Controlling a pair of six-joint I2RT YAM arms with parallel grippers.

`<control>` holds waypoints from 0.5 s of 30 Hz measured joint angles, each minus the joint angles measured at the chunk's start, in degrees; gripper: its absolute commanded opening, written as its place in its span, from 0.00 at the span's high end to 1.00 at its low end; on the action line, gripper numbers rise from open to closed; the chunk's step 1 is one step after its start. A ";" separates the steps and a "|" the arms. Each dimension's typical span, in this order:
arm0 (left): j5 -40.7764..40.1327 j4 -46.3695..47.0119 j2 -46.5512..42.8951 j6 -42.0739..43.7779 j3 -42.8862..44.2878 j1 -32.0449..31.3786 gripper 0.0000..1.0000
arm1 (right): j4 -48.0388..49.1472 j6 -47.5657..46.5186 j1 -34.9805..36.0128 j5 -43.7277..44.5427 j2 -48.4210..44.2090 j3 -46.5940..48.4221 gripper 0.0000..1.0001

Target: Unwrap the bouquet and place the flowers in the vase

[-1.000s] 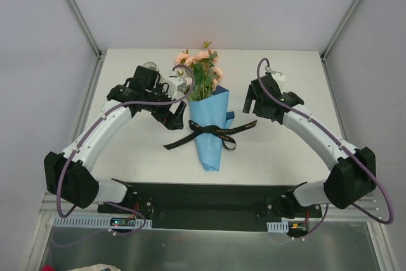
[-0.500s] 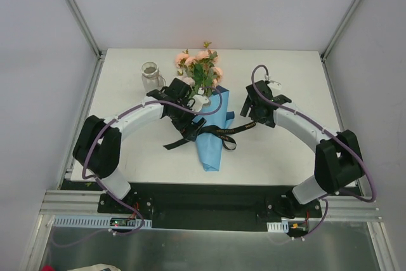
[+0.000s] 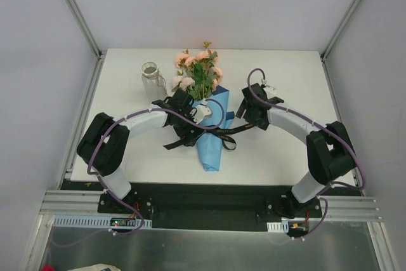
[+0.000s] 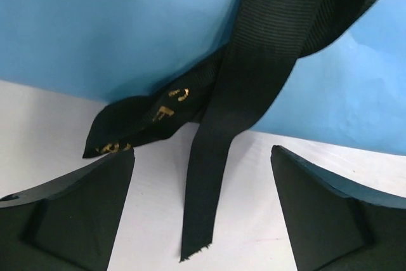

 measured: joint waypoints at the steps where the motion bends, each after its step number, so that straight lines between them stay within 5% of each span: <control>1: -0.11 0.63 0.37 0.46 0.00 -0.04 0.19 | 0.11 0.37 0.13 -0.02 0.11 0.00 0.19; 3: -0.22 1.66 1.31 1.16 0.00 -0.09 0.26 | 0.31 1.20 0.57 -0.07 0.33 0.00 0.20; 7: -0.22 2.34 1.70 2.69 0.00 -0.09 0.57 | 0.70 3.39 1.86 -0.17 1.44 0.00 0.23; 15: -0.37 3.78 1.70 3.52 -0.90 -0.11 0.73 | 1.60 9.33 4.46 -0.48 3.82 -1.77 0.31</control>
